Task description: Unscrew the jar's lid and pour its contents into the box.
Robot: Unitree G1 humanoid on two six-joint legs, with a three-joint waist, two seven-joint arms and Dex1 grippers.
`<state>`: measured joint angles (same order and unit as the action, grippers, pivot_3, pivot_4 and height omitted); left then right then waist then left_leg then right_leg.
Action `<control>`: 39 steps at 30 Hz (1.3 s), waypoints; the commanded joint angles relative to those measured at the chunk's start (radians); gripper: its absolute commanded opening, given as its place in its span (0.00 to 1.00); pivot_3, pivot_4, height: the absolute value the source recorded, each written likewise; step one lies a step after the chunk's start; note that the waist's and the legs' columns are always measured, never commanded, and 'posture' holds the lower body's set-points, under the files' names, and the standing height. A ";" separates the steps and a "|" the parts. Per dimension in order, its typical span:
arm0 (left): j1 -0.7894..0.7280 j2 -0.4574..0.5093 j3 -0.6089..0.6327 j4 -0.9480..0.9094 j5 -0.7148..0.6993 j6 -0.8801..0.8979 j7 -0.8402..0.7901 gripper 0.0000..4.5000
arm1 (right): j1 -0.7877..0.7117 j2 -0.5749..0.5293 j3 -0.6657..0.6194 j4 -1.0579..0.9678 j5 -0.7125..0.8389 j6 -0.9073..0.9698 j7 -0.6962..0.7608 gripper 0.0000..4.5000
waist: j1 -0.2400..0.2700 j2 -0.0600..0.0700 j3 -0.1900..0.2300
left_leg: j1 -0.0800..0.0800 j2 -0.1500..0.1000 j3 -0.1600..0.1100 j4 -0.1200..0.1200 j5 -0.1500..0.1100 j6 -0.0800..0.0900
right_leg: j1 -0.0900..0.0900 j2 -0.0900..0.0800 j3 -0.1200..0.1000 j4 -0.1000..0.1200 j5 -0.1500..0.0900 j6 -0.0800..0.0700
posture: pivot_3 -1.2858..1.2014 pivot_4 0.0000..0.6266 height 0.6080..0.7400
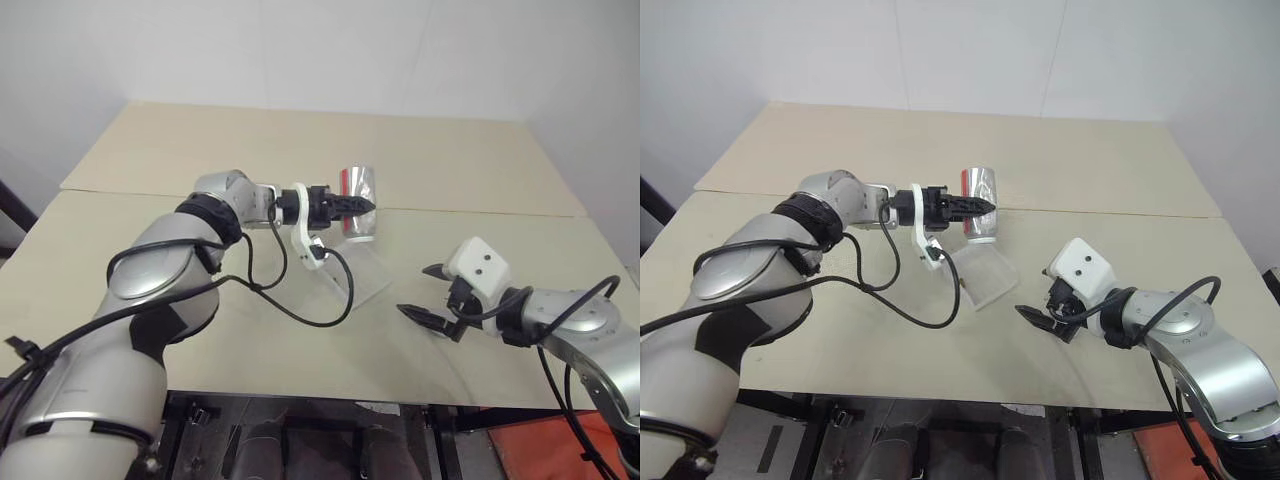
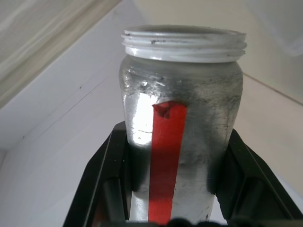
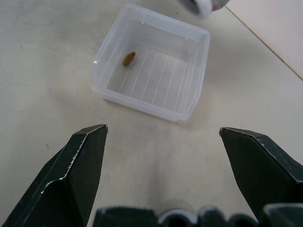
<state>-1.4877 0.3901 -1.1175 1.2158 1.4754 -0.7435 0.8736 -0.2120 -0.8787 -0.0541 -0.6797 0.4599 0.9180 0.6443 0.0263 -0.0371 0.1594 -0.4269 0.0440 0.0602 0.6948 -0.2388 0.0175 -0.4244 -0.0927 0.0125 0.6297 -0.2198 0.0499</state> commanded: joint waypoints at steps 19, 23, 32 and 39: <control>0.786 -0.072 1.123 -0.854 -1.673 0.591 -1.256 0.42 | 0.049 0.056 -0.018 -0.078 0.017 -0.007 -0.036 0.98 | -0.028 0.001 -0.001 | 0.001 0.003 0.000 0.002 0.000 0.000 | 0.001 0.001 0.001 0.002 0.000 -0.001 | 0.52 0.24 1.00; 0.978 -0.087 1.142 -1.094 -1.623 0.726 -1.160 0.42 | 0.041 0.065 0.004 -0.057 0.004 -0.024 -0.038 0.98 | -0.029 0.002 -0.001 | 0.005 0.002 -0.001 0.002 0.000 0.000 | 0.005 0.001 0.001 0.003 0.000 -0.001 | 0.52 0.24 1.00; 1.115 -0.155 1.172 -1.198 -1.616 0.877 -1.063 0.42 | -0.021 0.065 0.072 0.013 -0.040 -0.069 -0.016 0.98 | -0.015 0.002 -0.001 | 0.007 0.002 0.000 0.002 0.002 0.000 | 0.006 0.001 0.001 0.003 0.002 -0.002 | 0.52 0.24 1.00; 1.168 -0.189 1.204 -1.171 -1.590 0.815 -1.030 0.42 | -0.034 0.066 0.083 0.034 -0.056 -0.091 0.006 0.98 | -0.015 0.002 -0.001 | 0.006 0.002 -0.001 0.001 0.002 0.000 | 0.005 0.001 0.001 0.002 0.002 -0.003 | 0.52 0.24 1.00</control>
<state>-0.3135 0.2035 0.0704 0.0586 -0.1206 0.1150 -0.1651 -0.2241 -0.8091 0.0334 -0.6344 0.4117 0.8588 0.6426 0.0109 -0.0354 0.1582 -0.4205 0.0461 0.0597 0.6961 -0.2367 0.0176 -0.4194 -0.0914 0.0136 0.6322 -0.2173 0.0473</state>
